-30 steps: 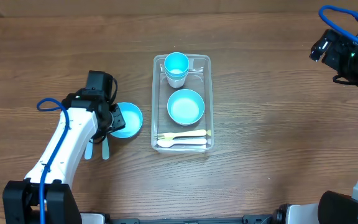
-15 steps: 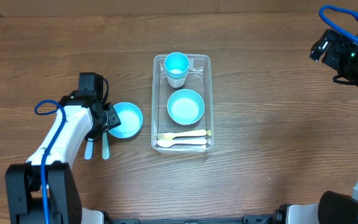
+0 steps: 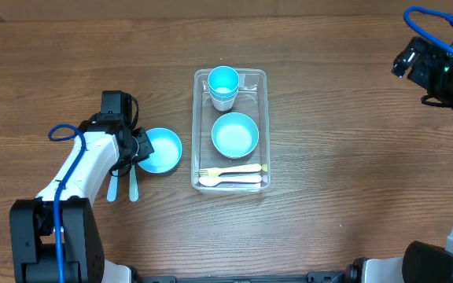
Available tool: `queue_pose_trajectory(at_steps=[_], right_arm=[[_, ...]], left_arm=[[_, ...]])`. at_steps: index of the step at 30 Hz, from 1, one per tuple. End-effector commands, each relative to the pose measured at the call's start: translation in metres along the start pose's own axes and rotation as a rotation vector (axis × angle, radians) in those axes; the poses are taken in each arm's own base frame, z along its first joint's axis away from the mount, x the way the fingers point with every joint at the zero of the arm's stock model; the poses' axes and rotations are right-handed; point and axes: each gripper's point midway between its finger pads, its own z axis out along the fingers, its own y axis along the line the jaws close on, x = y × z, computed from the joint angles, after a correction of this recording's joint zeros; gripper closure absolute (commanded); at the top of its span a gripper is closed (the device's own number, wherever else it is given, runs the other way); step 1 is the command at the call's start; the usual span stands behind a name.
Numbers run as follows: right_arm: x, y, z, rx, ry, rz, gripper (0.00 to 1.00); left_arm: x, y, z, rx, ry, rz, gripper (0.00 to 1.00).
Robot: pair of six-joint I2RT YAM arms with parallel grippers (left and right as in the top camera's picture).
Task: Pack container
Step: 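Reach the left gripper to the second teal bowl and grasp it, then stack the second teal bowl into the first bowl and release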
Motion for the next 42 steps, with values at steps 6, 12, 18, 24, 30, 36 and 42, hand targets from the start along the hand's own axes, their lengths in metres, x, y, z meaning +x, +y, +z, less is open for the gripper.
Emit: queue_pose_trajectory(at_steps=[6, 12, 18, 24, 30, 36, 42], right_arm=[[-0.001, 0.001, -0.004, -0.005, -0.012, 0.005, 0.00], [-0.001, 0.001, -0.004, -0.005, -0.012, 0.004, 0.00], [-0.001, 0.001, -0.004, -0.005, -0.012, 0.005, 0.00], [-0.001, 0.001, -0.004, -0.005, -0.012, 0.005, 0.00], [-0.001, 0.001, -0.004, -0.005, -0.012, 0.004, 0.00], [-0.001, 0.001, -0.004, -0.005, -0.012, 0.004, 0.00], [-0.001, 0.001, -0.004, -0.005, -0.012, 0.004, 0.00]], left_arm=[[0.012, 0.000, 0.003, 0.018, 0.054, 0.019, 0.79], [0.007, -0.003, 0.003, 0.033, 0.032, 0.020, 0.96], [-0.006, -0.022, -0.015, 0.108, 0.033, 0.071, 0.96], [-0.044, -0.040, -0.081, 0.133, -0.037, 0.166, 0.96], [-0.074, -0.074, -0.183, 0.264, -0.174, 0.255, 0.96], [-0.033, -0.139, -0.207, 0.370, -0.171, 0.438, 0.96], [0.010, -0.197, -0.163, 0.369, -0.110, 0.517, 0.96]])
